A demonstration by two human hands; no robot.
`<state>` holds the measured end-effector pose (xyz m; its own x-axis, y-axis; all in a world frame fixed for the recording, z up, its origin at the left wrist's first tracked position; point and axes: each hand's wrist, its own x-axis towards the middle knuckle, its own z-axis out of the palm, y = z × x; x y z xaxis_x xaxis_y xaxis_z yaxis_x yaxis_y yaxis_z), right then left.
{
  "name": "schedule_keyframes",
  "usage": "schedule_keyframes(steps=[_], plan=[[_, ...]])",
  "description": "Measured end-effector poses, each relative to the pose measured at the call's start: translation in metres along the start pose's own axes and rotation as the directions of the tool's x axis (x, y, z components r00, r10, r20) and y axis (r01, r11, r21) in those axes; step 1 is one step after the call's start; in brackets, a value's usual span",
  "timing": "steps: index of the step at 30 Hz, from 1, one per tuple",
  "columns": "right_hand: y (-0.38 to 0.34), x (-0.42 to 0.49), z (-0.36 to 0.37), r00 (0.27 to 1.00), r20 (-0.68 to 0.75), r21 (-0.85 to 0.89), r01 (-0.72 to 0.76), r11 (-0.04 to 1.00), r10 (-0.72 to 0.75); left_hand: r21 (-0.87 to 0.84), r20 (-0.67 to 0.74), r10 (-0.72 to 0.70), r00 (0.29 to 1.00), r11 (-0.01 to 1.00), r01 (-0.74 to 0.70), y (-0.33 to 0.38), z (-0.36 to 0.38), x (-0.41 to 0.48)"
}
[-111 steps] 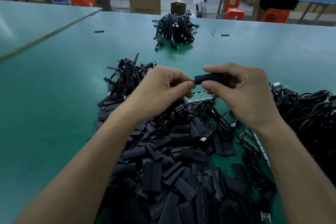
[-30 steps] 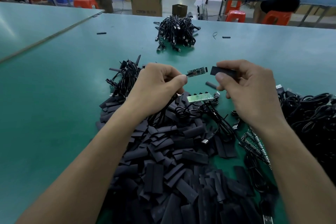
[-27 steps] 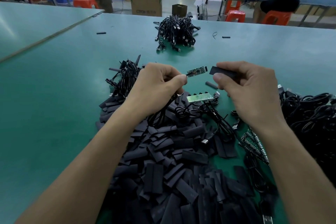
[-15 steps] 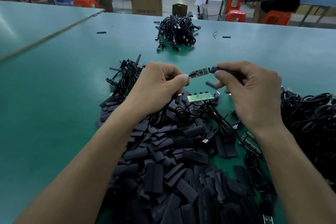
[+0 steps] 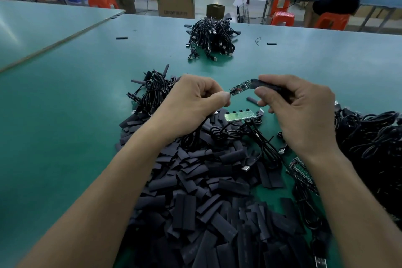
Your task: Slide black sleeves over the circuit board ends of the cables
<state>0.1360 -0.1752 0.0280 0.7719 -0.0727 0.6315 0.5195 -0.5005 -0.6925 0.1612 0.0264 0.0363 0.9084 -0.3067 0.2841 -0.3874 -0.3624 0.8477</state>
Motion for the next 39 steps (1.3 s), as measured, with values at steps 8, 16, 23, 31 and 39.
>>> schedule_keyframes(steps=[8, 16, 23, 31, 39], plan=[[0.001, 0.003, -0.013, 0.994, 0.105, 0.056, 0.029, 0.998, -0.035, -0.035, 0.161, 0.04, 0.986, 0.999, -0.035, -0.004, -0.006, -0.001], [0.004, 0.004, -0.011, 0.985, 0.17, 0.12, -0.005, 0.993, -0.016, 0.034, 0.213, 0.036, 0.976, 0.998, -0.044, -0.006, -0.002, -0.001], [0.006, 0.004, -0.008, 0.986, 0.166, 0.132, 0.008, 0.991, -0.03, 0.109, 0.117, 0.057, 0.991, 0.992, -0.07, -0.006, 0.008, -0.002], [0.008, 0.004, -0.01, 0.982, 0.18, 0.0, 0.054, 0.999, -0.053, 0.314, 0.107, 0.158, 0.982, 0.931, -0.185, -0.009, 0.004, -0.002], [0.004, 0.004, -0.015, 0.963, 0.263, 0.091, 0.028, 0.995, -0.051, 0.34, 0.105, 0.217, 0.97, 0.909, -0.24, -0.009, 0.004, -0.002]])
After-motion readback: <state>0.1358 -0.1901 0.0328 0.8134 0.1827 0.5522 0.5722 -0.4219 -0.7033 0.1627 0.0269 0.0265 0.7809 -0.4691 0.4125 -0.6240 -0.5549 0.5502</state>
